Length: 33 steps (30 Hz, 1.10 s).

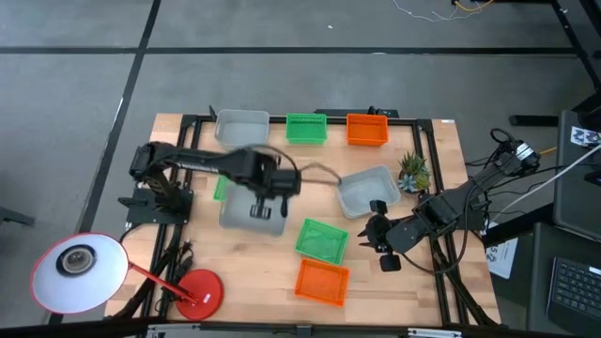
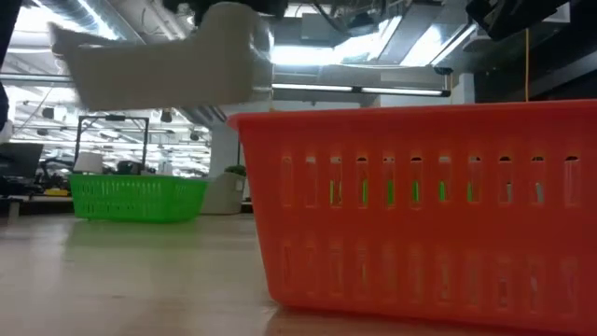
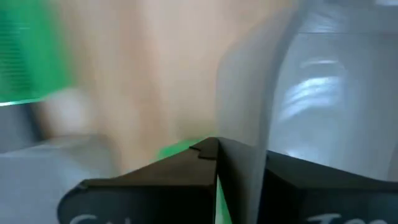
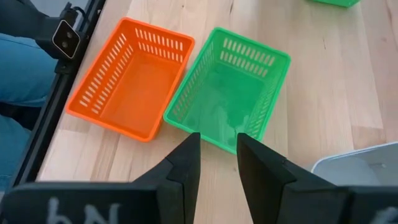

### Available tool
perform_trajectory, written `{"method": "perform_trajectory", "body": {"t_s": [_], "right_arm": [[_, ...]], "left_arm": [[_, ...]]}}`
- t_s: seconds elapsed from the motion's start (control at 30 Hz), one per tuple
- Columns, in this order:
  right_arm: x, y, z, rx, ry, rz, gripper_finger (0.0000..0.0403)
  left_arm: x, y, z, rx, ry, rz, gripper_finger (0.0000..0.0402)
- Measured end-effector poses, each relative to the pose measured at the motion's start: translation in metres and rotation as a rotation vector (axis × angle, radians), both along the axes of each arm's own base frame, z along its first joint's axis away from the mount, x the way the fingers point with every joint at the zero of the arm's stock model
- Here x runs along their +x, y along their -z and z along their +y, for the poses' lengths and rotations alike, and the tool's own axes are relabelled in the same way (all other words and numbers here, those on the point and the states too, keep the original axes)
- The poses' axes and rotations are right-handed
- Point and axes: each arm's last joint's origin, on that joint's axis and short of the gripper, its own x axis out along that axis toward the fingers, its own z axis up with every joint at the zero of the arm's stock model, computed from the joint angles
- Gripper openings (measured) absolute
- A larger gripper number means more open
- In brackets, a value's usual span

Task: Stack baskets by color
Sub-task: Stack the bottom gray bin on top of the top gray bin

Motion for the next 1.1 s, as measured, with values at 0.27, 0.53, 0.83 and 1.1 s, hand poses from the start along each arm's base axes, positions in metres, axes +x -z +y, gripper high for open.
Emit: {"method": "perform_trajectory", "body": {"t_s": [0.27, 0.53, 0.83, 1.1], "right_arm": [[0.000, 0.000, 0.000, -0.018, -0.020, -0.003, 0.0104], [0.000, 0.000, 0.000, -0.031, -0.034, -0.005, 0.0104], [0.000, 0.000, 0.000, -0.056, -0.050, -0.011, 0.0104], [0.000, 0.001, -0.001, -0.098, -0.080, -0.009, 0.0104]], "left_arm": [[-0.022, -0.054, 0.083, 0.185, -0.077, 0.075, 0.0000], [-0.051, -0.053, 0.191, 0.248, -0.122, 0.118, 0.0000], [-0.071, -0.035, 0.262, 0.266, -0.162, 0.146, 0.0000], [-0.058, 0.016, 0.301, 0.250, -0.160, 0.280, 0.0000]]}}
